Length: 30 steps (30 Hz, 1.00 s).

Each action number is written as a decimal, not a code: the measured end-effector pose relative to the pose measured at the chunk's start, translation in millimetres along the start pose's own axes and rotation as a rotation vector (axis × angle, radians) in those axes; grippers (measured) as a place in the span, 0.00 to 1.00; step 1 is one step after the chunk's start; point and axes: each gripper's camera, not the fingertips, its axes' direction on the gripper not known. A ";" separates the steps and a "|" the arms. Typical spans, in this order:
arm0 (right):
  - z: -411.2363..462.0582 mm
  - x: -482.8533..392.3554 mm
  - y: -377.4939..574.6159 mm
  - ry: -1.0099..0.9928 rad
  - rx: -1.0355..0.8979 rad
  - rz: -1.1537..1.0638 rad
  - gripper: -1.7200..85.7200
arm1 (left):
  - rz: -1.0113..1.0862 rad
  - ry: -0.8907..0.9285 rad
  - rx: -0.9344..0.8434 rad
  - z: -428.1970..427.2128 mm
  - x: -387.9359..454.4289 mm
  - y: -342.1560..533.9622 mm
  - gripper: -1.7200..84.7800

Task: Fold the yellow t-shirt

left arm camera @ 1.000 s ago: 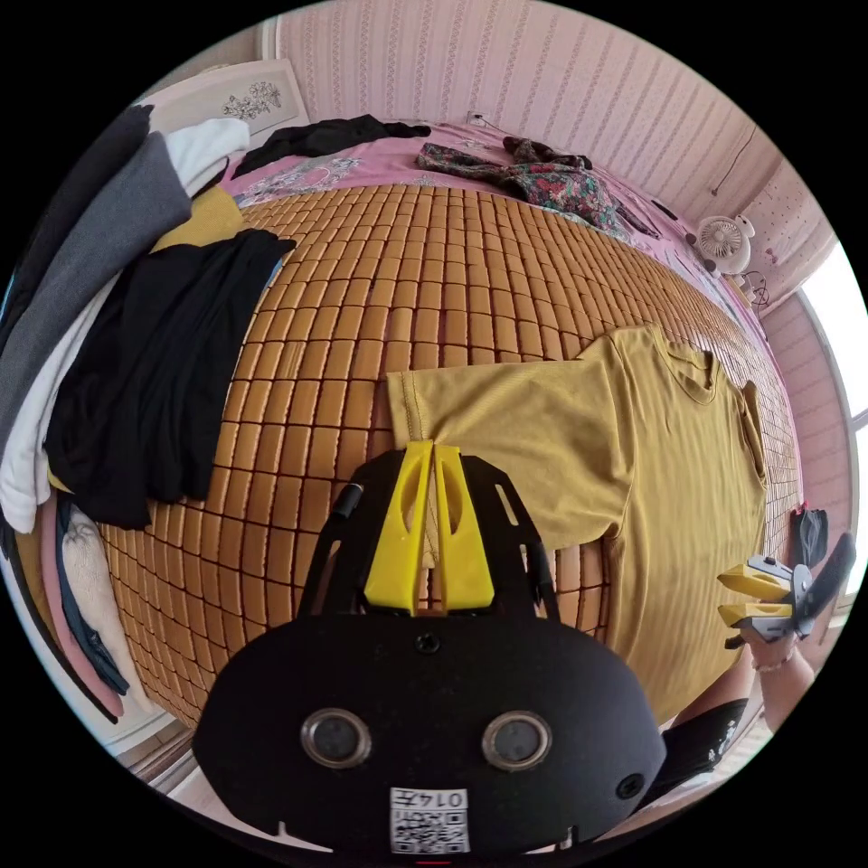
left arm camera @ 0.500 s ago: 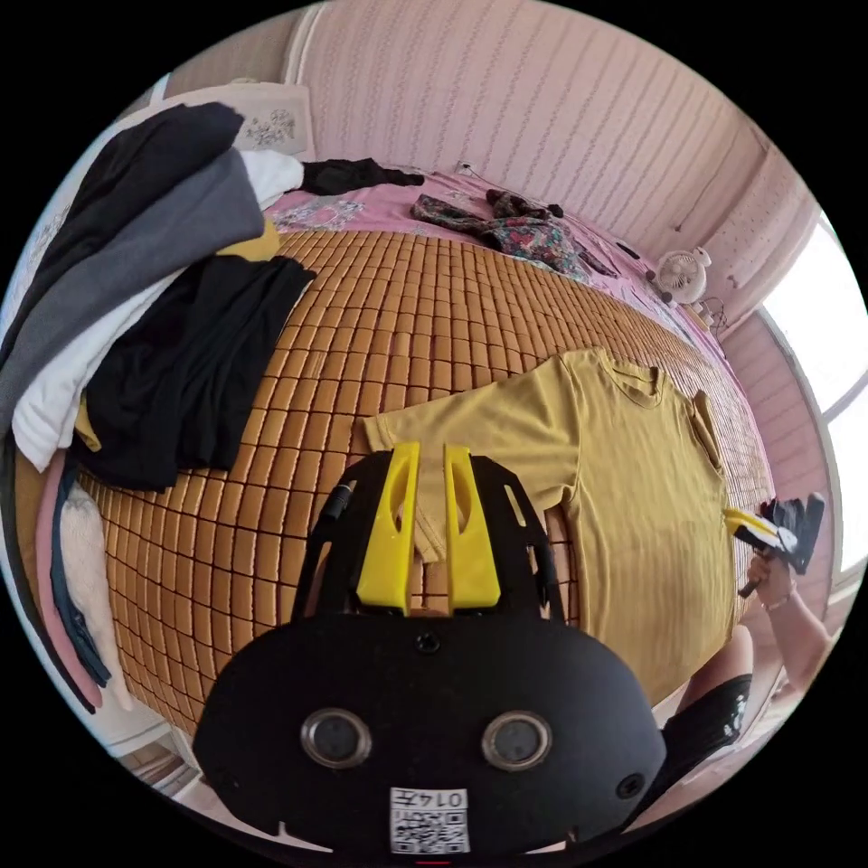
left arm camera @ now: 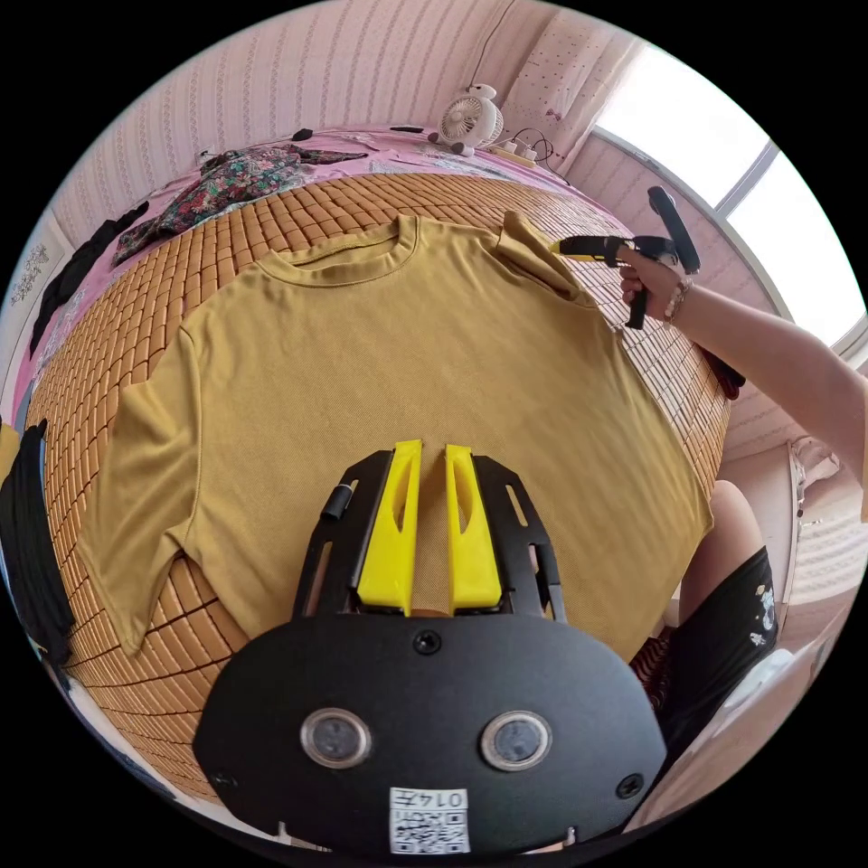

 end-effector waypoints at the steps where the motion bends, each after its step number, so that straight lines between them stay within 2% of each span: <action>1: -0.6 -4.3 -5.8 0.005 0.011 -0.016 0.03 | 0.016 -0.032 0.026 1.3 6.7 0.7 0.07; 3: -9.9 -2.8 -9.6 -0.007 -0.006 0.009 0.03 | 0.036 -0.058 0.024 3.4 13.2 0.5 0.07; 4: -27.7 5.4 -3.0 -0.011 0.014 0.090 0.04 | 0.042 -0.062 0.024 3.7 15.2 1.1 0.07; 6: -68.1 17.3 22.8 -0.048 0.095 0.165 0.05 | 0.038 -0.051 0.022 3.5 16.2 2.1 0.07; 8: -112.2 29.9 66.8 0.002 0.135 0.224 0.06 | 0.039 -0.037 0.020 2.6 17.3 3.6 0.07; 13: -146.6 55.9 114.0 -0.042 0.140 0.197 0.07 | -0.003 -0.001 0.058 -13.5 14.1 11.0 0.08; 17: -135.2 56.9 91.1 -0.038 0.094 0.187 0.08 | -0.060 -0.031 0.091 -34.6 -4.1 16.0 0.08; 21: -102.3 39.9 52.5 0.008 0.062 0.144 0.07 | -0.190 -0.150 0.127 -60.8 -56.4 21.7 0.08; 26: -58.7 25.8 19.5 0.180 -0.011 0.103 0.03 | -0.396 -0.259 0.146 -82.1 -133.1 32.4 0.08; 28: -60.8 34.8 16.1 0.233 0.003 0.177 0.02 | -0.482 -0.267 0.159 -89.1 -163.6 38.5 0.08; 30: -61.7 50.6 16.5 0.183 0.020 0.270 0.02 | -0.527 -0.280 0.162 -89.8 -181.3 41.9 0.08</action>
